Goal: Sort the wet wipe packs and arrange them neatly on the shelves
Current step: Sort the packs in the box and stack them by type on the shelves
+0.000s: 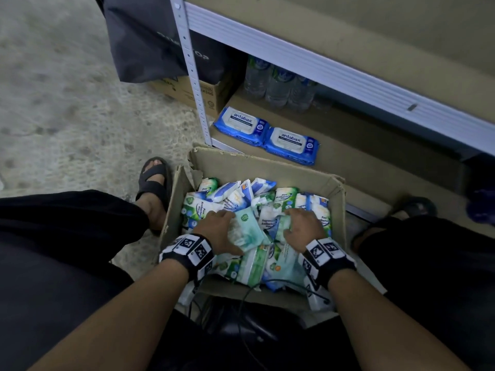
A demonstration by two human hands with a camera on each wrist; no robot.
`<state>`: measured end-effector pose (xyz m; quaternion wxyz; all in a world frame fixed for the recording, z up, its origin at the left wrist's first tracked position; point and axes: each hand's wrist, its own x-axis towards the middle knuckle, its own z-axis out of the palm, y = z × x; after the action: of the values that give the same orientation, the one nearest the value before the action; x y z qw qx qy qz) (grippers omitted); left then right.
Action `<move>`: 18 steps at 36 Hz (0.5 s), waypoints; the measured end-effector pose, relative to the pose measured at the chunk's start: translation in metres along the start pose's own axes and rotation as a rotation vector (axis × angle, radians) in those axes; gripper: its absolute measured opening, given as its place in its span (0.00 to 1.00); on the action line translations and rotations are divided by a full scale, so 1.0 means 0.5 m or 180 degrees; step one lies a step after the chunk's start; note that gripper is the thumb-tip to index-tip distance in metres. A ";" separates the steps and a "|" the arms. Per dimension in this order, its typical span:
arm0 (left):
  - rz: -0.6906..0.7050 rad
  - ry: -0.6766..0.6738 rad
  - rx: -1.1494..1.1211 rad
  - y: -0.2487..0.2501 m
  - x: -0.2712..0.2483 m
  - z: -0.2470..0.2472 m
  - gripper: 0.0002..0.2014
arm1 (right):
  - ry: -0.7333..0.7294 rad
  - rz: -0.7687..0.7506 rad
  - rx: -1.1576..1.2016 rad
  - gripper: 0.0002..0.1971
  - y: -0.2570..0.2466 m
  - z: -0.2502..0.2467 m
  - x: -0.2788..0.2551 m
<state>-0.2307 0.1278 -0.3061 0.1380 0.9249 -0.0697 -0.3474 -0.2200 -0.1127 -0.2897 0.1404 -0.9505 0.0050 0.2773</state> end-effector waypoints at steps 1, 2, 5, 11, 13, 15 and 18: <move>0.0009 0.0009 0.0139 -0.001 0.001 0.004 0.53 | -0.0143 0.0077 -0.0076 0.32 0.018 -0.002 0.004; 0.0015 0.0020 0.0238 -0.002 0.002 0.007 0.54 | -0.0328 0.0127 -0.0108 0.37 0.034 -0.002 0.007; 0.0042 0.0076 0.0356 -0.002 0.005 0.011 0.55 | -0.0566 0.0061 -0.0263 0.47 0.051 0.008 0.009; -0.0160 0.0313 0.0400 -0.004 0.001 -0.002 0.51 | -0.0496 0.0013 -0.0427 0.50 0.046 0.018 0.011; -0.0323 0.0363 0.0294 -0.012 -0.001 -0.007 0.52 | -0.0516 0.0057 -0.0344 0.50 0.050 0.017 0.013; -0.0508 0.0473 0.0142 -0.019 -0.001 -0.014 0.51 | -0.0563 0.0102 -0.0263 0.50 0.054 0.015 0.016; -0.0756 0.0653 0.0066 -0.024 -0.002 -0.029 0.50 | -0.0657 0.0145 -0.0286 0.47 0.053 0.007 0.023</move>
<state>-0.2215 0.1425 -0.2989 0.0928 0.9586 0.0511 -0.2642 -0.2145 -0.1362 -0.3057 0.0911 -0.9218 -0.0003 0.3767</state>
